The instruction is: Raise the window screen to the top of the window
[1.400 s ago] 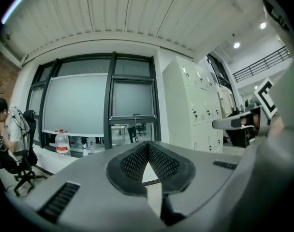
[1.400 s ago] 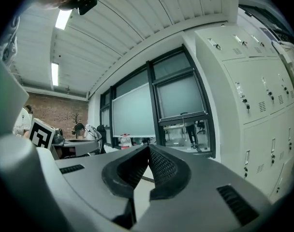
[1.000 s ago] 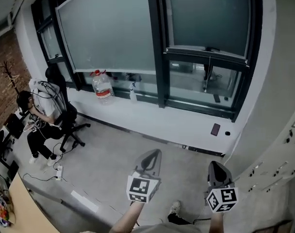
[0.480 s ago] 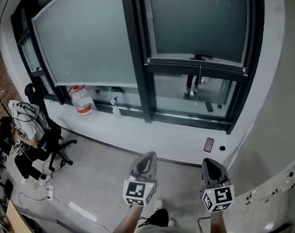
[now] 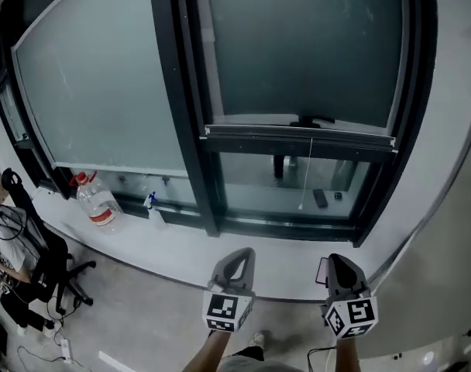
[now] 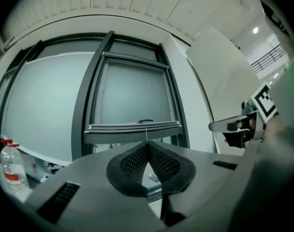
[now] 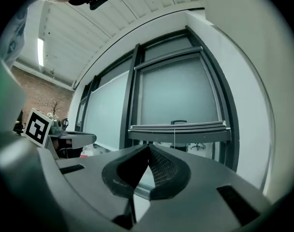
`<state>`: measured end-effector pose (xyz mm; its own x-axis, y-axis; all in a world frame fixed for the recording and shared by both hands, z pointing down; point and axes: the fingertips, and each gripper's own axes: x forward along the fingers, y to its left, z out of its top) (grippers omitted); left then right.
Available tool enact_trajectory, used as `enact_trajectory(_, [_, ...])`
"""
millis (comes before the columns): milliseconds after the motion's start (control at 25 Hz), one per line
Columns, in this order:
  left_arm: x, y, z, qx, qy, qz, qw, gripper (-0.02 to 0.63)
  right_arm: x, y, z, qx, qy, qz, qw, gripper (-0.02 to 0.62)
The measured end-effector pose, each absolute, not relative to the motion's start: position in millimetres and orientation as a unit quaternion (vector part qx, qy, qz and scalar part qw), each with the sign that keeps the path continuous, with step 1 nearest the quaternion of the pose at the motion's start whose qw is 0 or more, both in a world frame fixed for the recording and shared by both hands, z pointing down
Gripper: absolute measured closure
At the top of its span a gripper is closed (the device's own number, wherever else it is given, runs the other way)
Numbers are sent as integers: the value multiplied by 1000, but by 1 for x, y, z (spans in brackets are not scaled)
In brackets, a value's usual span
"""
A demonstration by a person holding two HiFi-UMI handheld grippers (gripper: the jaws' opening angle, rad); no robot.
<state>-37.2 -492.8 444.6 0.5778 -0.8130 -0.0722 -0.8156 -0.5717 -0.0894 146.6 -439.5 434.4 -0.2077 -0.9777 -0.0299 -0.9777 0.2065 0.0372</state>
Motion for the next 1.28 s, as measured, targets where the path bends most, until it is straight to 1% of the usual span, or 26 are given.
enact_trajectory(200, [-28, -592, 423, -890, 449, 22, 73, 603, 160, -531, 421, 653, -757, -24, -9, 591])
enact_trajectory(400, [-3, -663, 409, -898, 433, 73, 31, 603, 174, -595, 418, 653, -758, -9, -6, 591])
enact_trajectory(600, [30, -724, 411, -895, 441, 47, 51, 603, 202, -659, 416, 652, -758, 3, -15, 591])
enact_trajectory(680, [43, -749, 410, -889, 451, 32, 69, 603, 214, -686, 411, 641, -767, -15, 3, 591])
enact_trajectory(760, [62, -769, 405, -893, 438, 1, 104, 603, 220, -710, 400, 609, -790, -60, 45, 591])
enact_trajectory(800, [74, -779, 403, -897, 424, -22, 127, 602, 220, -722, 394, 584, -803, -92, 76, 591])
enact_trajectory(840, [84, -789, 402, -899, 408, -50, 152, 577, 221, -734, 389, 561, -810, -126, 116, 563])
enact_trajectory(880, [93, -800, 402, -897, 395, -82, 180, 536, 224, -746, 385, 541, -809, -161, 163, 524])
enact_trajectory(920, [100, -812, 401, -891, 385, -116, 210, 493, 231, -759, 383, 526, -799, -195, 214, 501])
enact_trajectory(960, [104, -823, 401, -881, 377, -151, 242, 480, 239, -773, 382, 515, -784, -223, 265, 497])
enact_trajectory(1080, [106, -859, 402, -834, 352, -266, 332, 482, 257, -811, 380, 484, -732, -280, 388, 498])
enact_trajectory(1160, [100, -880, 406, -801, 331, -337, 367, 486, 264, -828, 383, 455, -706, -299, 453, 499])
enact_trajectory(1200, [97, -888, 406, -787, 324, -363, 380, 494, 267, -834, 386, 439, -697, -303, 480, 499])
enact_trajectory(1280, [91, -899, 406, -765, 312, -396, 400, 536, 273, -842, 392, 412, -683, -303, 522, 500])
